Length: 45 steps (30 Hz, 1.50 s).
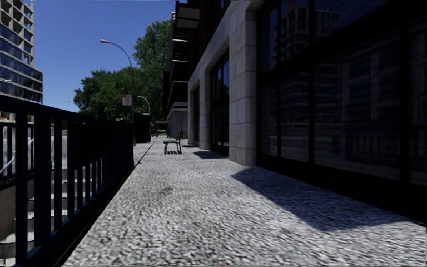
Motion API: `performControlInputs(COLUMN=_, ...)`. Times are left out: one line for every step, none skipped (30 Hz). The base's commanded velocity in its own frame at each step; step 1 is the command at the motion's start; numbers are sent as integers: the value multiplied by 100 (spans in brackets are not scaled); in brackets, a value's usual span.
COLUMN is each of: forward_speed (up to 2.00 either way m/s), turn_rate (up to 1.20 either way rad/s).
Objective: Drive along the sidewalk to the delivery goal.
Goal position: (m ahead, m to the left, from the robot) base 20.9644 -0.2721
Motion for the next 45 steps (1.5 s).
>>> performControlInputs(forward_speed=131, turn_rate=120)
performControlInputs(forward_speed=131, turn_rate=118)
performControlInputs(forward_speed=131, turn_rate=38)
performControlInputs(forward_speed=131, turn_rate=24)
performControlInputs(forward_speed=131, turn_rate=19)
performControlInputs(forward_speed=131, turn_rate=14)
performControlInputs(forward_speed=131, turn_rate=14)
performControlInputs(forward_speed=131, turn_rate=12)
performControlInputs(forward_speed=131, turn_rate=11)
performControlInputs(forward_speed=131, turn_rate=11)
performControlInputs(forward_speed=131, turn_rate=11)
performControlInputs(forward_speed=131, turn_rate=11)
performControlInputs(forward_speed=131, turn_rate=11)
performControlInputs(forward_speed=131, turn_rate=10)
performControlInputs(forward_speed=131, turn_rate=9)
performControlInputs(forward_speed=131, turn_rate=9)
performControlInputs(forward_speed=131, turn_rate=9)
performControlInputs(forward_speed=131, turn_rate=9)
performControlInputs(forward_speed=131, turn_rate=9)
performControlInputs(forward_speed=131, turn_rate=9)
performControlInputs(forward_speed=131, turn_rate=9)
performControlInputs(forward_speed=131, turn_rate=9)
performControlInputs(forward_speed=131, turn_rate=9)
performControlInputs(forward_speed=131, turn_rate=9)
performControlInputs(forward_speed=131, turn_rate=9)
performControlInputs(forward_speed=131, turn_rate=9)
performControlInputs(forward_speed=131, turn_rate=9)
performControlInputs(forward_speed=131, turn_rate=9)
performControlInputs(forward_speed=131, turn_rate=9)
performControlInputs(forward_speed=131, turn_rate=9)
performControlInputs(forward_speed=131, turn_rate=9)
performControlInputs(forward_speed=131, turn_rate=9)
performControlInputs(forward_speed=131, turn_rate=9)
performControlInputs(forward_speed=131, turn_rate=9)
performControlInputs(forward_speed=131, turn_rate=9)
performControlInputs(forward_speed=131, turn_rate=9)
performControlInputs(forward_speed=131, turn_rate=9)
performControlInputs(forward_speed=131, turn_rate=9)
performControlInputs(forward_speed=131, turn_rate=9)
performControlInputs(forward_speed=131, turn_rate=9)
performControlInputs(forward_speed=131, turn_rate=9)
performControlInputs(forward_speed=131, turn_rate=9)
performControlInputs(forward_speed=131, turn_rate=9)
performControlInputs(forward_speed=131, turn_rate=9)
performControlInputs(forward_speed=131, turn_rate=9)
